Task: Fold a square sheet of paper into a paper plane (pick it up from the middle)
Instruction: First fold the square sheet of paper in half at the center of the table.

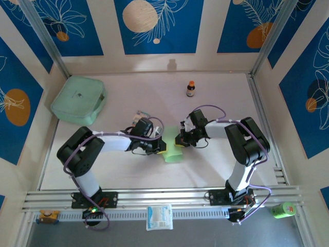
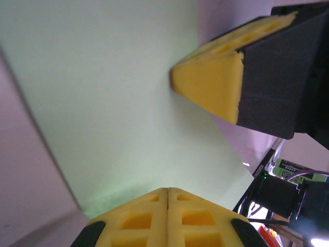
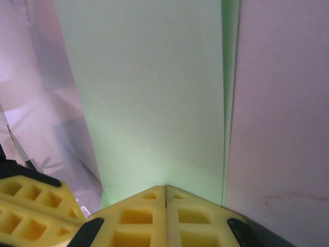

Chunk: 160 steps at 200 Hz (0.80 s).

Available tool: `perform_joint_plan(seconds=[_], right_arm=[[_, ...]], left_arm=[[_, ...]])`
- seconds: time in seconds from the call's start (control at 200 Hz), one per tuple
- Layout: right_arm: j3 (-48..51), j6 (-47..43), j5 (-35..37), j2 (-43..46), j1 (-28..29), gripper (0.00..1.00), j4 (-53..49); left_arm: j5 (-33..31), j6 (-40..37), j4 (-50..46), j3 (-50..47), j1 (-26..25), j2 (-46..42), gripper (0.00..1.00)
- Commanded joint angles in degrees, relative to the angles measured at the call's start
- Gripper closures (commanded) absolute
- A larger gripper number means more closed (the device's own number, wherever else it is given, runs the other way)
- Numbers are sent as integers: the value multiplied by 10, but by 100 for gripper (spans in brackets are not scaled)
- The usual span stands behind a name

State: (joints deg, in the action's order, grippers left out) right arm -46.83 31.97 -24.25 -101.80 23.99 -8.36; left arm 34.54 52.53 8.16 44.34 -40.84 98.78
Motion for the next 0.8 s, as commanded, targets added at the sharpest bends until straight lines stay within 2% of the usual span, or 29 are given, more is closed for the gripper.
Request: perform_joint_plan(seconds=[0.0,0.385,0.63,0.795], right_arm=[[22,6,53,-14,-2,100,-60],[26,7,54,-11,-1,100,-58],[27,8,55,-10,-2,100,-57],[26,8,54,-14,-2,100,-58]], left_arm=[[12,20,25,-21,-9,21,100],[-27,-45,-33,-75,-12,21,100],[-15,-2,-1,-59,-18,-36,100],[3,39,49,-38,-17,-27,100]])
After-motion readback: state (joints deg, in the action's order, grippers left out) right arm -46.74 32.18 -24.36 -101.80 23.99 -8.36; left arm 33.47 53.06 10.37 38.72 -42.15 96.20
